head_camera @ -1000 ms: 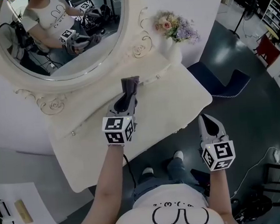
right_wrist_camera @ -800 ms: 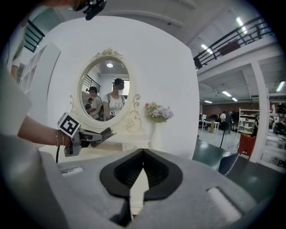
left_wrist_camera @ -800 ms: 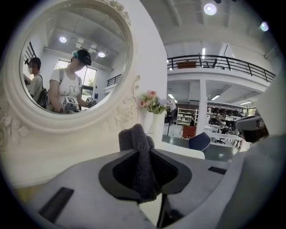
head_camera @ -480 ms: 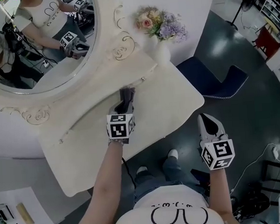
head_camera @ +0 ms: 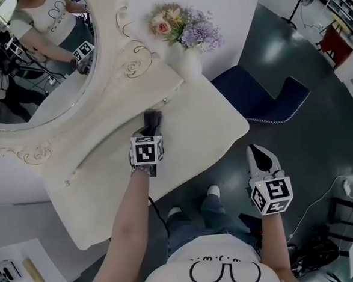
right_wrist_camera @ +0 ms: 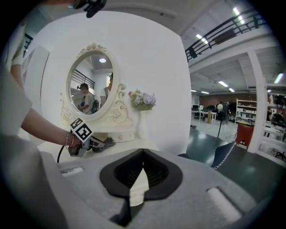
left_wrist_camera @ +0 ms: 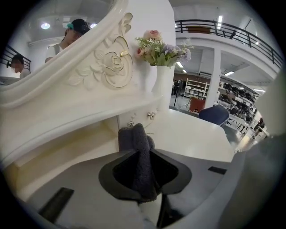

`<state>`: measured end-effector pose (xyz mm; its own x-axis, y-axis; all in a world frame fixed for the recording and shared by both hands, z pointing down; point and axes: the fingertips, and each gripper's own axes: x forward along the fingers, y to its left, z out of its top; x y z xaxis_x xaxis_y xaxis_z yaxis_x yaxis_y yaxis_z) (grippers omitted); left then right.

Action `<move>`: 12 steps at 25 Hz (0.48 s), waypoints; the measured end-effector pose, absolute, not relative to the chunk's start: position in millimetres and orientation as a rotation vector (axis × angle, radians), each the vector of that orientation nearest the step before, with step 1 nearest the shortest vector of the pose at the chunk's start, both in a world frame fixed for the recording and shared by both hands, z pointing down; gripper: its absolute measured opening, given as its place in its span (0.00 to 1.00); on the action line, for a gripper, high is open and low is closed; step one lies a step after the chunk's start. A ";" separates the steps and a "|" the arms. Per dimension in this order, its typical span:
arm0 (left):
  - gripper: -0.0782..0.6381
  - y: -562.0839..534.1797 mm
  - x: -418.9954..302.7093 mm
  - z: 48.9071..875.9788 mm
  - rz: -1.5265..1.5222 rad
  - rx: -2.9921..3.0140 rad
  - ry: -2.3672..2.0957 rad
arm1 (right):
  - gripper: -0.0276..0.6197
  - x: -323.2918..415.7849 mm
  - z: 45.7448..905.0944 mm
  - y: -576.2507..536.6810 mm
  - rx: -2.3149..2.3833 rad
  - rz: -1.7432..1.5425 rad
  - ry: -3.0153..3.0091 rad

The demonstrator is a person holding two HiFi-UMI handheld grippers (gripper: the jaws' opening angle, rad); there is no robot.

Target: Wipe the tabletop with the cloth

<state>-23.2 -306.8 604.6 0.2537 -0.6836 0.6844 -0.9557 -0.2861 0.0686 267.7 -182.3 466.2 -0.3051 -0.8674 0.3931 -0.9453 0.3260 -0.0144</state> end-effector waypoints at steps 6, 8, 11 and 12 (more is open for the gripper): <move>0.22 -315.5 8.7 607.1 0.819 2.104 -1.419 | 0.04 271.0 474.0 -181.6 1.616 0.379 -2.294; 0.22 -317.5 21.5 607.6 0.852 2.140 -1.386 | 0.04 273.6 476.1 -180.4 1.617 0.387 -2.294; 0.22 -316.9 40.0 607.9 0.885 2.188 -1.328 | 0.04 277.9 479.0 -177.3 1.622 0.401 -2.289; 0.22 -315.4 47.8 608.0 0.889 2.204 -1.306 | 0.04 279.8 479.8 -176.3 1.626 0.408 -2.287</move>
<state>47.8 -315.4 608.0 0.3521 -0.6108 0.7092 -0.8839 -0.4661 0.0374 279.8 -176.3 479.8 -0.3115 -0.8601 0.4040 -0.9467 0.3175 -0.0539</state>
